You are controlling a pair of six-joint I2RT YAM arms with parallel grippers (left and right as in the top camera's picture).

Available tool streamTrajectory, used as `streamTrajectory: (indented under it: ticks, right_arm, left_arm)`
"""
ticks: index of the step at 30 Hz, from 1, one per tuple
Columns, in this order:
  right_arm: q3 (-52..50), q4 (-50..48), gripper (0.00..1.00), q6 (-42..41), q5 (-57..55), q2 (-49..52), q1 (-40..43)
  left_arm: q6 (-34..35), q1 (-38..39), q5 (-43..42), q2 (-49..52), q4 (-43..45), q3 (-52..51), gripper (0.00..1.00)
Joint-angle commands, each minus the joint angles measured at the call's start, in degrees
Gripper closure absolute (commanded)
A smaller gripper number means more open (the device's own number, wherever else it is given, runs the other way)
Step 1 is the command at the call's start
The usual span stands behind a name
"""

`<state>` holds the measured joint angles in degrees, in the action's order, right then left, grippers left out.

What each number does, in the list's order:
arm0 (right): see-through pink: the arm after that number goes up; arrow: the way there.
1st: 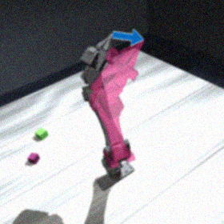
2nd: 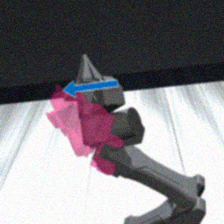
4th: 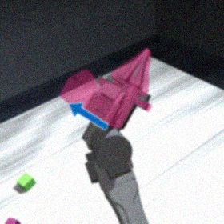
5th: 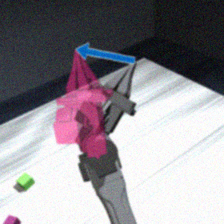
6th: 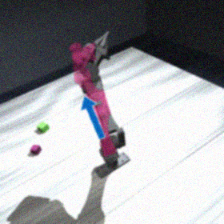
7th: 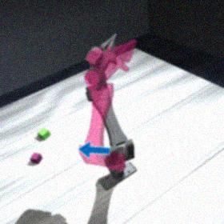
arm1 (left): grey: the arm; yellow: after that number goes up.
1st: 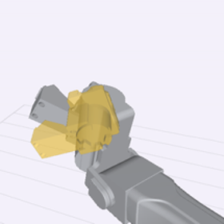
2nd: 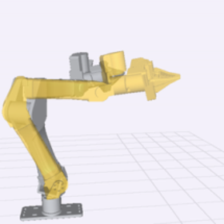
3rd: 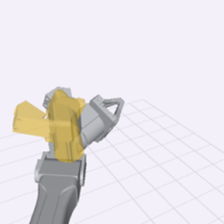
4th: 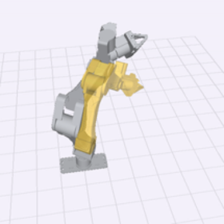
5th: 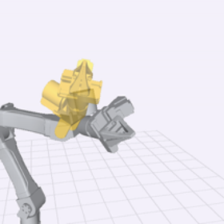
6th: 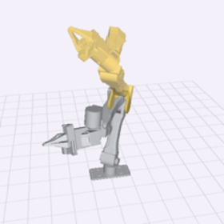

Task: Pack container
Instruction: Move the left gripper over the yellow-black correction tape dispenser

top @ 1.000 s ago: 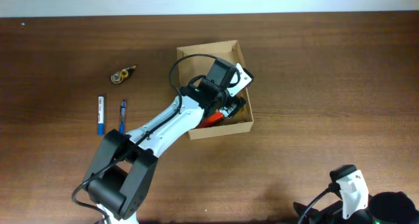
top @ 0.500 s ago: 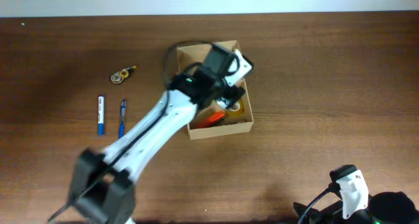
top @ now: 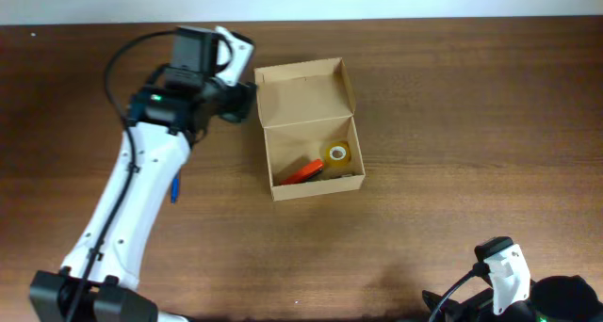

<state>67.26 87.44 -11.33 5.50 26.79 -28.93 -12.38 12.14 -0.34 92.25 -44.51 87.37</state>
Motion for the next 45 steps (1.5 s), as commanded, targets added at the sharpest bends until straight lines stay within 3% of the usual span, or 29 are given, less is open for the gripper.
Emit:
streamTrajectory:
  ticks: [1, 10, 16, 28, 29, 34, 45]
  right_arm:
    - [-0.26, -0.02, 0.01, 0.39, 0.31, -0.24, -0.26]
    - [-0.26, -0.02, 0.01, 0.39, 0.31, -0.24, -0.26]
    - [-0.26, -0.02, 0.01, 0.39, 0.31, -0.24, -0.26]
    - [-0.26, -0.02, 0.01, 0.39, 0.31, -0.24, -0.26]
    - [-0.26, -0.02, 0.01, 0.39, 0.31, -0.24, -0.26]
    - [-0.26, -0.02, 0.01, 0.39, 0.31, -0.24, -0.26]
    - [-0.26, -0.02, 0.01, 0.39, 0.31, -0.24, -0.26]
  left_arm:
    - [-3.98, -4.02, 0.33, -0.35, -1.07, 0.42, 0.26]
    - [-9.46, -15.43, -0.11, -0.33, -2.27, -0.35, 0.21]
    - [-16.2, -20.74, -4.85, 1.55, -2.69, -0.39, 0.21]
    - [-25.0, -21.49, -5.92, 14.67, -0.33, -0.39, 0.13]
    - [-25.03, -21.46, -5.95, 15.58, 0.37, -0.39, 0.06]
    - [-26.97, -21.46, -6.56, 19.87, 3.1, -0.37, 0.0]
    - [-26.93, -21.7, -6.58, 28.46, 7.63, 1.44, 0.0]
